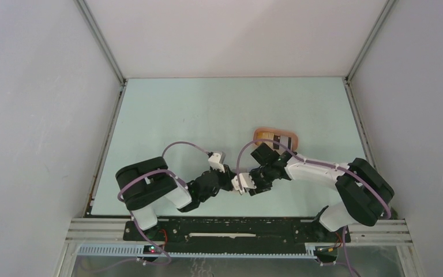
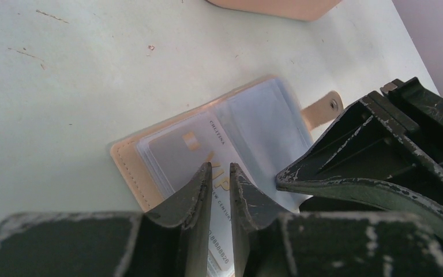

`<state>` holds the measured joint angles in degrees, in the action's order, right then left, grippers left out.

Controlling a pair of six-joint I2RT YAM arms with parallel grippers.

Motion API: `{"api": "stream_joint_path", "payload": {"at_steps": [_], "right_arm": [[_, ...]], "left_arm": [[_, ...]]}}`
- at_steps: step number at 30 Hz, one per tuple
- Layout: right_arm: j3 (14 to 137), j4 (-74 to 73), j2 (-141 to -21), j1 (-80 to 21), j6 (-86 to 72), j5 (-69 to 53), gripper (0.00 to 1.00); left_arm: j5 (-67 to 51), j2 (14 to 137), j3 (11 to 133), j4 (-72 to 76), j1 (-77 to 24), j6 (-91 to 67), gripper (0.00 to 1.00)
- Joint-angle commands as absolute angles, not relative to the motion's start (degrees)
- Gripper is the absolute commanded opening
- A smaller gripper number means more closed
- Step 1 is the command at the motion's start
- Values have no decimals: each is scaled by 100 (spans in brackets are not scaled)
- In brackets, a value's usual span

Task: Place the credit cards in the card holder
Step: Insert the credit card into the card holder.

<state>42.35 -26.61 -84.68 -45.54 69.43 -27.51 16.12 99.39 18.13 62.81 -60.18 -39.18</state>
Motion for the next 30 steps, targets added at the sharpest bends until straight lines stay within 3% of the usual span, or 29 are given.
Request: {"api": "stream_joint_path", "payload": {"at_steps": [1,7,13,21,24,27,30], "right_arm": [[4467,-3132,-8466,-4508,7223,-2337,45],[4518,-3619,-8264,-4141,7420,-2251,39],[4550,-3812,-7937,-3797,7408,-2466,43],[4991,-3701,-6641,-2973,6267,-3354,46],[5340,-3170,-6396,-2691,4842,-2784,55],[5837,-3108,-6515,-2271,3550,-2702,80],[6357,-3230,-6979,-1700,2647,-3594,84]], "left_arm": [[1652,10028,1781,6377,-5968,-3999,22],[1637,10058,1780,6387,-5926,-4033,22],[1310,10035,1758,6592,-5812,-4051,23],[727,8925,1626,6521,-5730,-3464,34],[773,8223,1867,5606,-5730,-2778,40],[945,7656,2118,4997,-5730,-1957,44],[1090,7289,2460,4549,-5730,-1076,55]]}}
